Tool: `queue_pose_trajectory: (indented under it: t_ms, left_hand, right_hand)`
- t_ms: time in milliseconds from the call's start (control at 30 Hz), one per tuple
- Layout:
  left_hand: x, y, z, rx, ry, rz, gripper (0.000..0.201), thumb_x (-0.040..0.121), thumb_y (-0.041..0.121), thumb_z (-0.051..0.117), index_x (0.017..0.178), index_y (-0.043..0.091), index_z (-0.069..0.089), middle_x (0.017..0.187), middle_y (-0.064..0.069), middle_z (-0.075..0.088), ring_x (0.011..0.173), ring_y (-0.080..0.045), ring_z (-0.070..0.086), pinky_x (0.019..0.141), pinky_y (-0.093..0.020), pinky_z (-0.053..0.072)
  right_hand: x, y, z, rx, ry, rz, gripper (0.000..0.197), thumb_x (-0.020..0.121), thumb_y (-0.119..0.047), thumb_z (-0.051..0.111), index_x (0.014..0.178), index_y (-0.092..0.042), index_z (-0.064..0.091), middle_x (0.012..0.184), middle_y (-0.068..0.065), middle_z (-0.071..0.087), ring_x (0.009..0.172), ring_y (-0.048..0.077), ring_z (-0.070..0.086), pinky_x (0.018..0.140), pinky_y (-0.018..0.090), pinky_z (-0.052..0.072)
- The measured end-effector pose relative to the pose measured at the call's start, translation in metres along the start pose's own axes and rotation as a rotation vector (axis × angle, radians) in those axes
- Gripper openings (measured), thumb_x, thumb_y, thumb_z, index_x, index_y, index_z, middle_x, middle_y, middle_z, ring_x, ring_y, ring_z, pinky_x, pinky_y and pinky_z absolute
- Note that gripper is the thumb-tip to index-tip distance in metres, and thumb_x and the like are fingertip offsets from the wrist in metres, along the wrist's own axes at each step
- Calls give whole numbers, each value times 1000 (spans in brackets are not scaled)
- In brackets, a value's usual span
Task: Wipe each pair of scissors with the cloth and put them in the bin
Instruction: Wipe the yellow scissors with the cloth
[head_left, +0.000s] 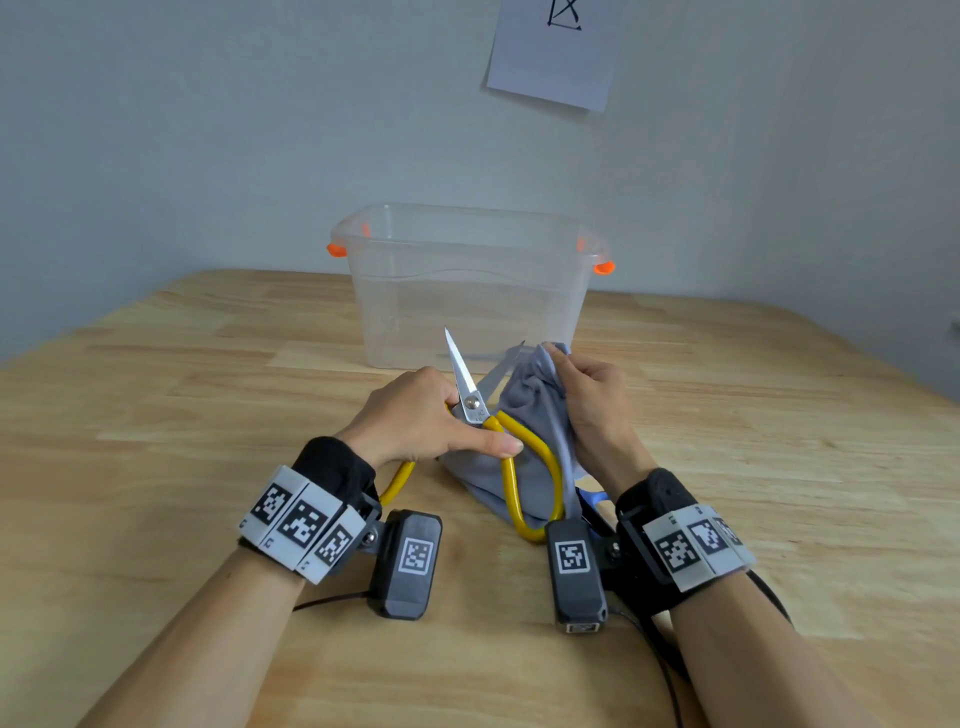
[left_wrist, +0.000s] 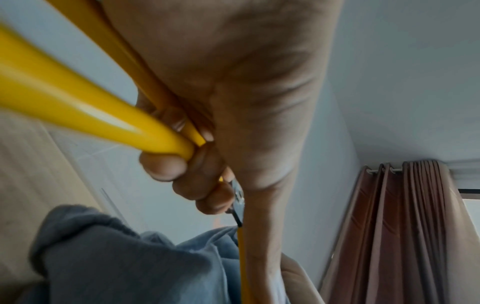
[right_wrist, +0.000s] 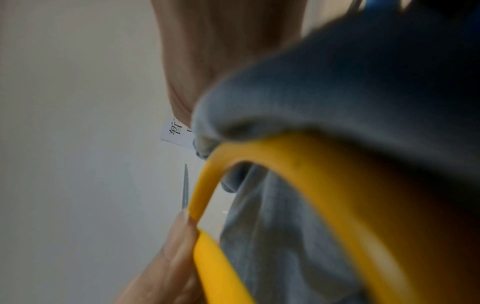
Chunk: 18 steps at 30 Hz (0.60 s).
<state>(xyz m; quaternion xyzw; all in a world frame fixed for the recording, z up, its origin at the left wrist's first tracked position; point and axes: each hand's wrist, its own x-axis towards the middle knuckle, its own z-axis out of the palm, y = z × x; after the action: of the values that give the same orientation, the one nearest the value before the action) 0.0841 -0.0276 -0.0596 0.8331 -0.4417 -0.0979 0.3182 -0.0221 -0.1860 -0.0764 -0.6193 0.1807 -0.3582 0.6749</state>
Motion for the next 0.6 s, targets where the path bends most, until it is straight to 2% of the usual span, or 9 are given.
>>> queue_pose_trajectory:
  t_ms: [100,200,267,333,400,433,500,567,600]
  left_hand:
    - [-2,0,-2,-43,31,-16,92,40,88,73,76,3,69,53,3,44,55,-11,40,59,-35,29]
    - [-4,2,-5,-126,89,-21,70,51,73,83,51,13,46,45,8,37,50,-13,38,58,-34,29]
    - [-3,2,-5,-189,140,-20,76,48,75,81,54,6,50,47,5,37,50,-14,41,57,-35,32]
    - [-2,1,-6,-234,189,-32,79,47,74,80,57,0,57,45,6,36,48,-14,41,55,-35,34]
    - [-2,2,-8,-288,252,-48,68,52,66,86,41,14,44,42,8,31,45,-15,38,55,-34,34]
    - [-2,3,-9,-314,277,-54,71,54,62,88,39,18,34,41,8,28,44,-16,36,55,-35,34]
    - [-3,5,-11,-344,328,-73,75,55,57,90,38,22,27,42,8,25,45,-17,34,54,-35,33]
    - [-3,6,-13,-363,378,-107,73,55,54,91,34,21,29,41,9,26,46,-17,34,55,-35,33]
    - [-3,6,-14,-374,401,-124,72,54,54,91,34,21,30,41,9,27,48,-18,34,56,-36,33]
  right_hand:
    - [0,-1,1,-14,-46,85,43,100,-18,58,91,24,59,81,27,60,70,31,58,58,31,50]
    - [-2,-4,1,-29,-89,161,27,98,-15,61,88,10,66,73,18,67,61,21,65,54,27,54]
    - [-3,-6,1,-52,-93,173,19,96,-11,62,83,2,63,71,16,64,61,22,63,54,28,54]
    - [-3,-7,1,-96,-73,166,11,93,-7,65,92,4,63,80,19,63,66,23,63,56,28,55]
    - [-2,-6,1,-153,-67,169,20,91,-9,67,100,8,64,85,19,65,68,20,65,55,25,54]
    - [-1,-6,1,-200,-64,173,28,91,-14,68,103,11,64,86,18,66,70,19,64,55,24,54]
    - [-1,-7,1,-268,-55,171,45,93,-32,67,102,12,66,84,17,65,71,18,63,58,24,51]
    - [-1,-9,-1,-324,-15,156,54,96,-47,59,82,4,67,73,16,62,67,17,57,58,27,47]
    - [-1,-9,-2,-375,18,137,58,97,-53,54,68,-3,61,65,12,57,63,18,51,58,30,42]
